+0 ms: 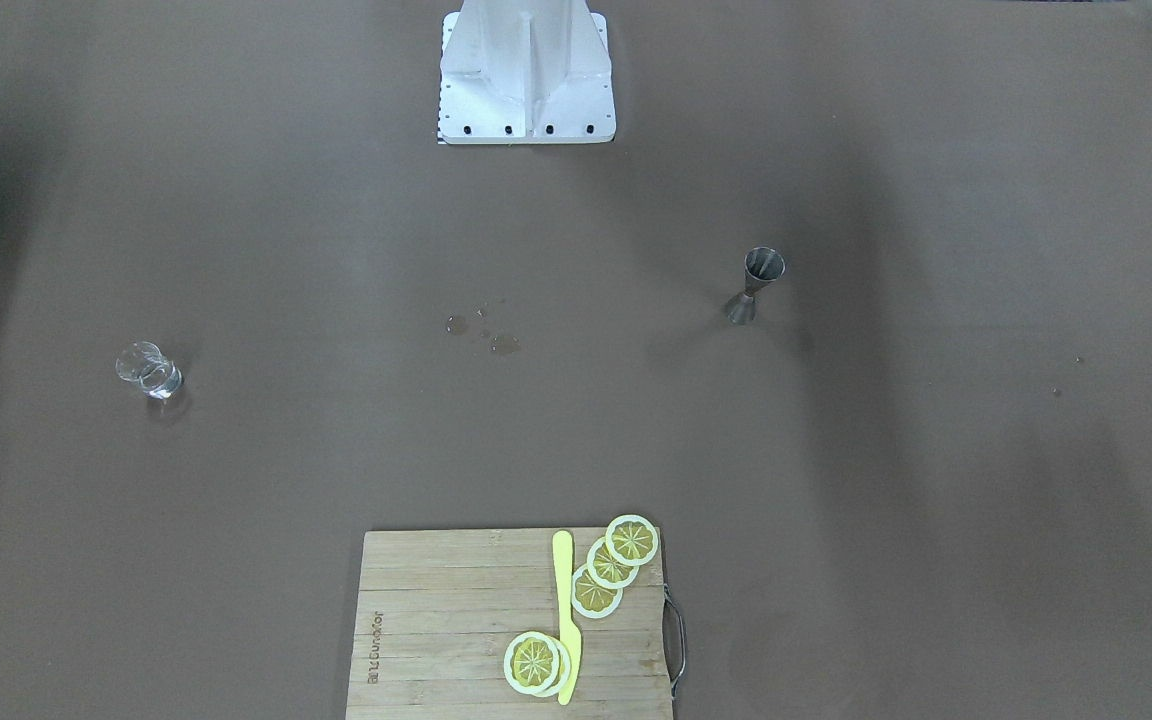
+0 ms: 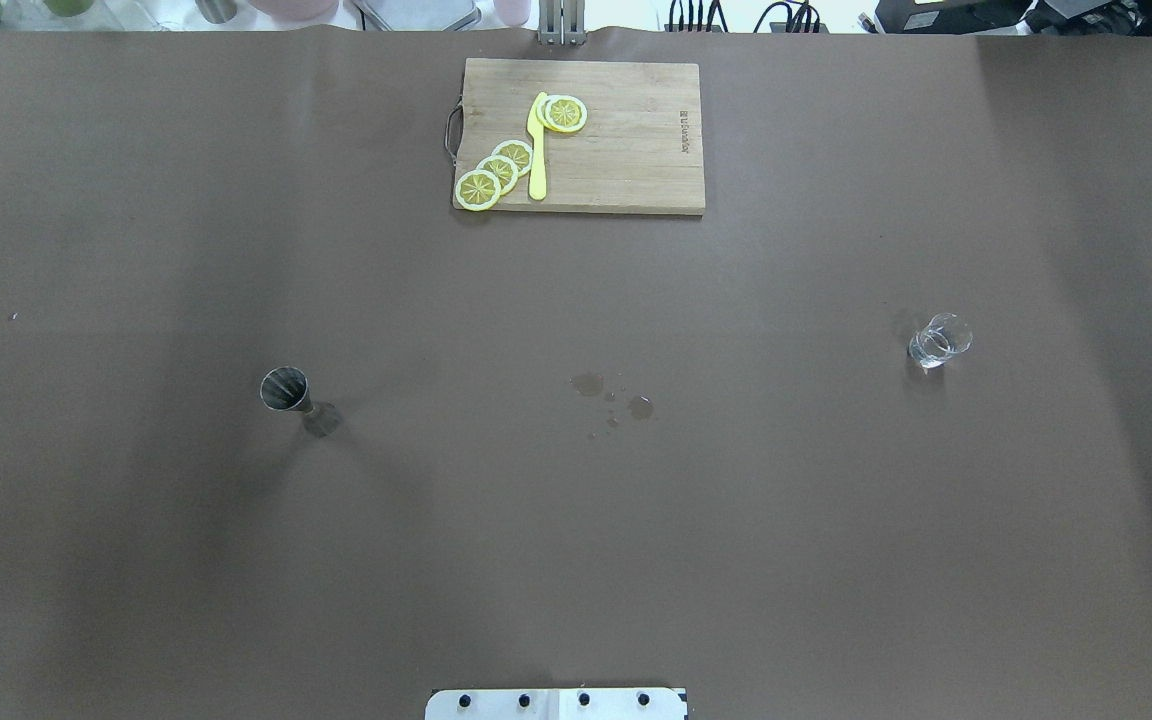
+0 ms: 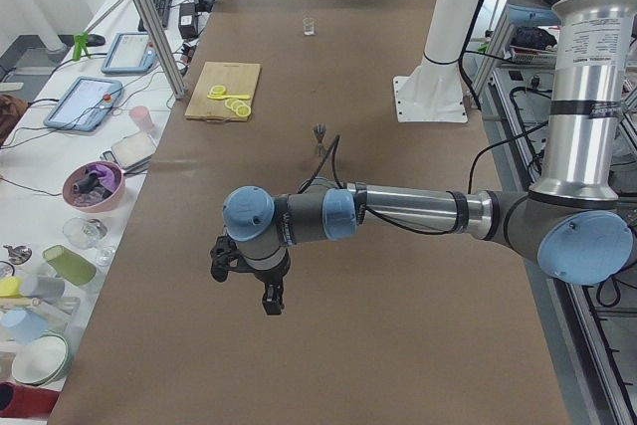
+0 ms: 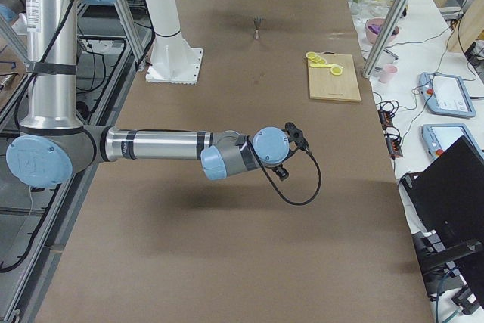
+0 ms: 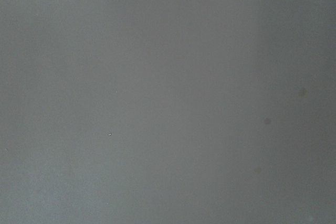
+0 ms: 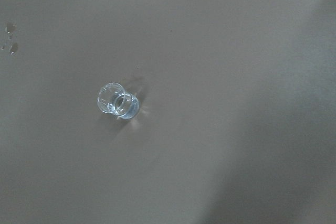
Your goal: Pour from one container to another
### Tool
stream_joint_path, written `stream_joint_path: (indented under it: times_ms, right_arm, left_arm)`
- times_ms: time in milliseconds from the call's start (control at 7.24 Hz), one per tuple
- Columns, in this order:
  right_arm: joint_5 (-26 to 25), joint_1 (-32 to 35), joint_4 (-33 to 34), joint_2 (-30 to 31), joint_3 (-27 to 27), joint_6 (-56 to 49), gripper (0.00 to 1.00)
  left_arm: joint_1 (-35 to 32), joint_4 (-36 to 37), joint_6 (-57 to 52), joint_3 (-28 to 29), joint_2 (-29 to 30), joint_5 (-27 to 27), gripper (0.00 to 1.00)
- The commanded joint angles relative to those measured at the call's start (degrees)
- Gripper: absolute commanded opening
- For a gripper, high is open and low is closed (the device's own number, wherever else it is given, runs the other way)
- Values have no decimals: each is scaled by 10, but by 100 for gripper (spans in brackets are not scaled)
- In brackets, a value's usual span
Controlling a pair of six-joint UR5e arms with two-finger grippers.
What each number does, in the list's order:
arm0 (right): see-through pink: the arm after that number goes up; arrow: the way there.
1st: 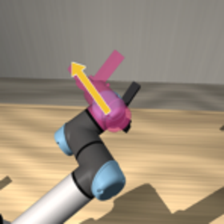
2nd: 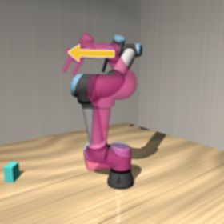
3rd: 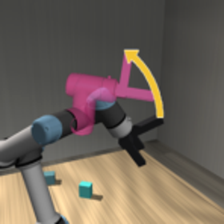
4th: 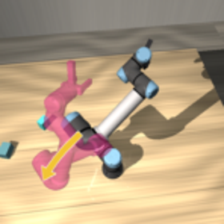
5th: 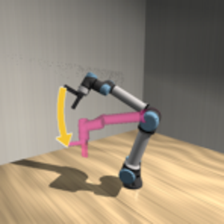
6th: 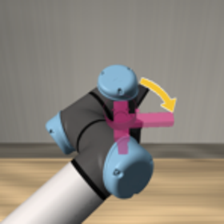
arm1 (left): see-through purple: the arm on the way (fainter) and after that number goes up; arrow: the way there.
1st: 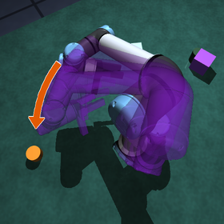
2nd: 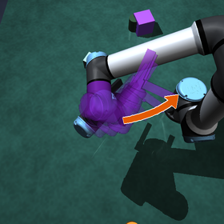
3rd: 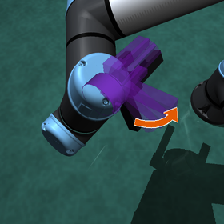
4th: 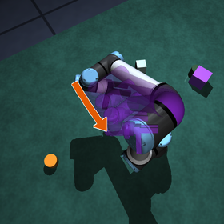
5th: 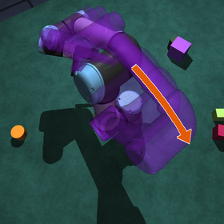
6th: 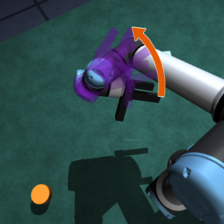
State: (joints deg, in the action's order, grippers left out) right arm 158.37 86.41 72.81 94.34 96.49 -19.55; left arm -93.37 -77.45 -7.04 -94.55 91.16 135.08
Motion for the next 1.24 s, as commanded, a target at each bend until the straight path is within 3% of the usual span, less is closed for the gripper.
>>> stream_joint_path:
  times_ms: [0,276,552,829,1105]
  right_arm:
    - [19,-26,0,-11,13,7,99]
    - [46,-39,-2,-20,24,-4,99]
    - [41,-68,-2,-39,54,-5,99]
    - [39,-86,-2,-50,66,1,98]
    - [48,-90,-13,-61,42,1,100]
  left_arm:
    - [68,7,4,-60,-1,3,98]
    - [105,25,111,-100,-1,6,98]
    - [128,102,168,-150,17,32,98]
    - [153,187,228,-158,91,59,98]
    - [223,191,235,-178,146,55,98]
